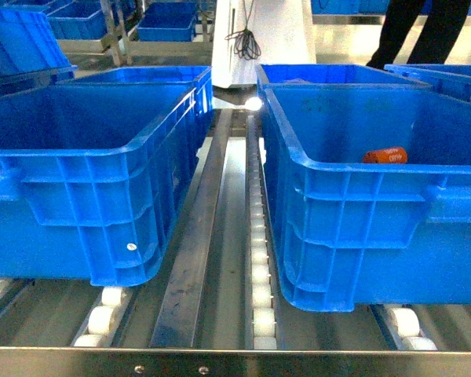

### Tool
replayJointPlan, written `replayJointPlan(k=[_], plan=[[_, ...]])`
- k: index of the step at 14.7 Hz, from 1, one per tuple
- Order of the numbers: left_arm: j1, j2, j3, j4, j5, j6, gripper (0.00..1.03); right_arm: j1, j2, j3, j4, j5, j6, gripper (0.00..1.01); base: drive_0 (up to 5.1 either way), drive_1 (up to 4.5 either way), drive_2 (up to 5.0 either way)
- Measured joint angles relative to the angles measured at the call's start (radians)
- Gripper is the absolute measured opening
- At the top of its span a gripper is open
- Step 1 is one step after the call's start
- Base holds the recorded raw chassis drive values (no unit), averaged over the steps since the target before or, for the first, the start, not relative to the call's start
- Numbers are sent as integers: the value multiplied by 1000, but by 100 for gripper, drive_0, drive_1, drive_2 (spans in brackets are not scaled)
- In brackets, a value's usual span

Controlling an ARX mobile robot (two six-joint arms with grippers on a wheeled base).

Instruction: Sort blue parts and orange caps into right shelf containers

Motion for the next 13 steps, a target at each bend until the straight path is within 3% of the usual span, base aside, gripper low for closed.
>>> replayJointPlan(k=[1,2,13], plan=[[0,0,0,0,0,0,94,0,0,0,0,0,0,100,0,0,0],[0,0,0,0,0,0,99,0,0,0,0,0,0,97,0,0,0],[0,0,0,0,0,0,98,0,0,0,0,0,0,98,0,0,0]])
